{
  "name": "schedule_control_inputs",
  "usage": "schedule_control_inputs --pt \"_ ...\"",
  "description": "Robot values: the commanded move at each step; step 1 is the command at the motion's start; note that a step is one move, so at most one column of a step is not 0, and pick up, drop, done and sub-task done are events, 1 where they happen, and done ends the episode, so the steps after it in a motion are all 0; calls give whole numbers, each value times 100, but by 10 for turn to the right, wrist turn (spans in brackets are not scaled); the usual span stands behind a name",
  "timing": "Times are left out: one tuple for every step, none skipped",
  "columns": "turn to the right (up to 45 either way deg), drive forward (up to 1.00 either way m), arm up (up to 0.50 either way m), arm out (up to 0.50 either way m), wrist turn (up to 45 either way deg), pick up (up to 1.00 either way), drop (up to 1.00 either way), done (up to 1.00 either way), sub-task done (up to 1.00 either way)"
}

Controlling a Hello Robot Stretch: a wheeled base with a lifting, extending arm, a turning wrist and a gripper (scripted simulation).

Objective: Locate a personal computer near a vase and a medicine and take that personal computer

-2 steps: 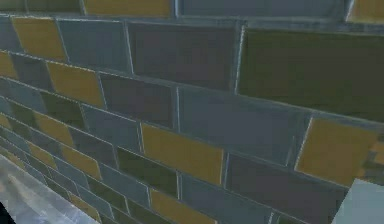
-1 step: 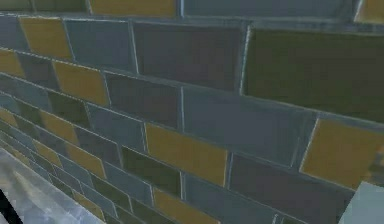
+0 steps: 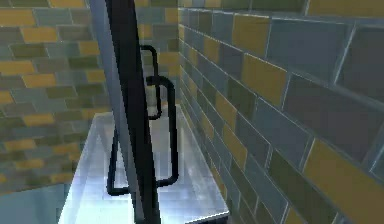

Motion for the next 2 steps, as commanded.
schedule_control_inputs --pt "-450 0 0 0 0 0 0 0 0" --pt "450 0 0 0 0 0 0 0 0"
